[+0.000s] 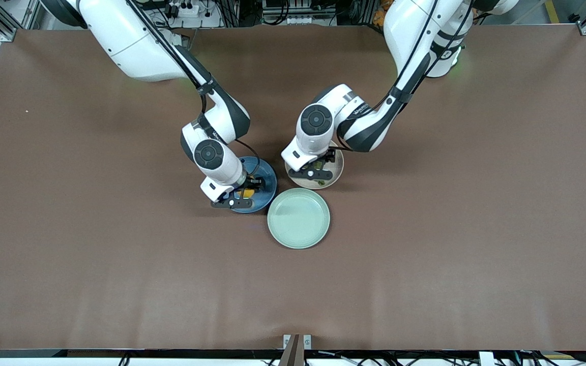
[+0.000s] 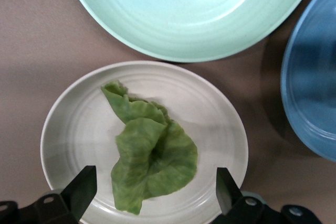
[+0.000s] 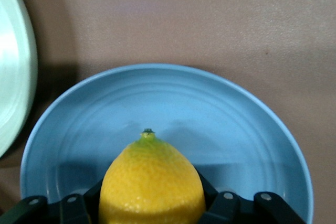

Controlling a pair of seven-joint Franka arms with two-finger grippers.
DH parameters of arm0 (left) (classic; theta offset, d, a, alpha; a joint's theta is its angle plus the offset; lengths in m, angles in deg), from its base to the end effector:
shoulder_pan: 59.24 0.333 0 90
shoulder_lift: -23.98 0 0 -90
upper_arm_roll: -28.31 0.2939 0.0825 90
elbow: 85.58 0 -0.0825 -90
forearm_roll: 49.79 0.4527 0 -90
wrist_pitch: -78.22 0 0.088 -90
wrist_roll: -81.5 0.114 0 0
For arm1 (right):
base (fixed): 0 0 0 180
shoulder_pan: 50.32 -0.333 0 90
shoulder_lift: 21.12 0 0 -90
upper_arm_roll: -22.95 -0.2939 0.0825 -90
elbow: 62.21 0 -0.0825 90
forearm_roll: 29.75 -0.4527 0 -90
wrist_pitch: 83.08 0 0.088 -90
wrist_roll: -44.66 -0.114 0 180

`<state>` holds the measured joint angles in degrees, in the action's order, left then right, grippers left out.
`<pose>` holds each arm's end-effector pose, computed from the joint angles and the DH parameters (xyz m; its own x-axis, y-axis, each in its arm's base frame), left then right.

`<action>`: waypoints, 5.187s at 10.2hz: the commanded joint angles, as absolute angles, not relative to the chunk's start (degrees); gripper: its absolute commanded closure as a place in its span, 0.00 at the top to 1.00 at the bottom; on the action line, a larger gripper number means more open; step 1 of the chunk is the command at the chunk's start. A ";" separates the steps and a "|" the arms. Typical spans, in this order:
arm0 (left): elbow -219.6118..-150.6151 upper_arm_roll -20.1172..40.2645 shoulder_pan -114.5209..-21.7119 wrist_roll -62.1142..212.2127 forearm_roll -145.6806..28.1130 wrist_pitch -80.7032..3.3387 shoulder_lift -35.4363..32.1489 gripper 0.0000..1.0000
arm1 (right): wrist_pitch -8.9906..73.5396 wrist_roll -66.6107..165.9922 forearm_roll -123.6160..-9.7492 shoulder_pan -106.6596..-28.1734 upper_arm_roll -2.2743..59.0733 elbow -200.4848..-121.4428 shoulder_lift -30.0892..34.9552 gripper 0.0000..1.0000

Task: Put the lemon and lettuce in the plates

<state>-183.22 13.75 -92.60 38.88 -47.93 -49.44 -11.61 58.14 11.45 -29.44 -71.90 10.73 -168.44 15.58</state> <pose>0.4782 -0.5168 0.1645 0.9872 -0.0753 -0.1405 -0.0707 -0.9968 0.0372 0.5542 0.3735 0.1005 0.9963 -0.0216 -0.0827 -0.0294 -0.9952 -0.0931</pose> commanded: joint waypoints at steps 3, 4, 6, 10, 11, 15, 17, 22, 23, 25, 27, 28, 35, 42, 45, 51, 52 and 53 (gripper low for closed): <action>-178.93 15.13 -88.44 38.43 -47.86 -48.96 -10.39 1.00 | 59.30 9.77 -27.99 -72.64 11.44 -168.20 16.23 0.66; -177.96 15.13 -86.16 39.30 -47.42 -48.96 -10.39 1.00 | 59.30 9.77 -27.99 -72.64 11.52 -168.20 16.23 0.86; -176.37 15.13 -81.85 43.68 -46.89 -48.96 -9.95 1.00 | 59.13 9.77 -27.99 -72.47 11.79 -168.20 16.23 1.00; -176.02 15.65 -75.60 50.56 -41.14 -48.96 -8.63 1.00 | 58.16 9.77 -28.95 -71.68 11.61 -167.85 15.62 1.00; -175.93 15.57 -74.02 50.74 -34.48 -48.96 -8.11 1.00 | 57.37 9.51 -29.04 -71.15 11.44 -167.50 15.45 1.00; -179.08 14.86 -70.14 49.51 -32.12 -47.13 -4.42 1.00 | 46.15 8.80 -30.88 -69.57 11.09 -159.26 15.44 1.00; -179.88 14.78 -69.18 49.15 -33.00 -42.74 -3.28 1.00 | 40.69 9.06 -31.33 -68.69 11.09 -155.12 15.53 1.00; -196.99 17.22 -68.12 58.44 -44.14 -42.28 11.12 1.00 | 24.96 17.83 -30.63 -63.51 11.26 -145.02 15.36 1.00; -200.07 18.80 -68.38 62.82 -47.56 -42.28 14.71 1.00 | 22.59 21.07 -30.02 -62.72 11.61 -143.61 15.01 1.00; -204.03 21.09 -68.47 69.69 -49.00 -42.19 21.57 1.00 | 20.11 27.32 -27.22 -59.65 11.53 -141.93 14.22 1.00; -203.45 22.16 -68.39 71.31 -49.09 -41.67 25.72 1.00 | 19.40 32.24 -25.71 -56.66 11.52 -141.75 12.81 1.00; -201.96 23.03 -68.56 70.87 -49.09 -41.67 26.34 1.00 | 18.09 34.27 -25.71 -55.17 11.52 -141.83 12.02 1.00; -187.64 24.36 -69.00 72.79 -49.53 -27.63 24.42 1.00 | 10.88 48.34 -25.00 -44.00 11.52 -141.39 3.50 1.00; -177.44 24.97 -68.73 75.95 -51.36 -14.70 24.59 1.00 | 5.95 48.26 -25.00 -42.49 13.09 -141.48 -4.40 1.00; -174.71 26.47 -68.73 78.42 -52.17 -10.65 24.51 1.00 | 2.97 48.00 -25.70 -42.85 14.25 -142.97 -9.59 1.00; -174.61 26.64 -68.74 78.78 -51.46 -13.09 24.42 1.00 | -0.54 47.91 -25.97 -45.13 16.71 -146.49 -16.63 1.00; -174.61 26.64 -68.56 78.60 -51.64 -13.45 24.50 1.00 | -1.25 47.82 -25.97 -45.39 16.71 -147.28 -17.68 1.00; -174.61 26.64 -68.38 78.51 -51.64 -13.71 24.59 1.00 | -1.43 47.91 -25.97 -45.48 17.06 -148.07 -18.65 1.00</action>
<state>-175.86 26.18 -68.45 77.49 -50.67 -13.40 25.07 -1.43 47.98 -26.01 -44.60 15.95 -144.73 -15.28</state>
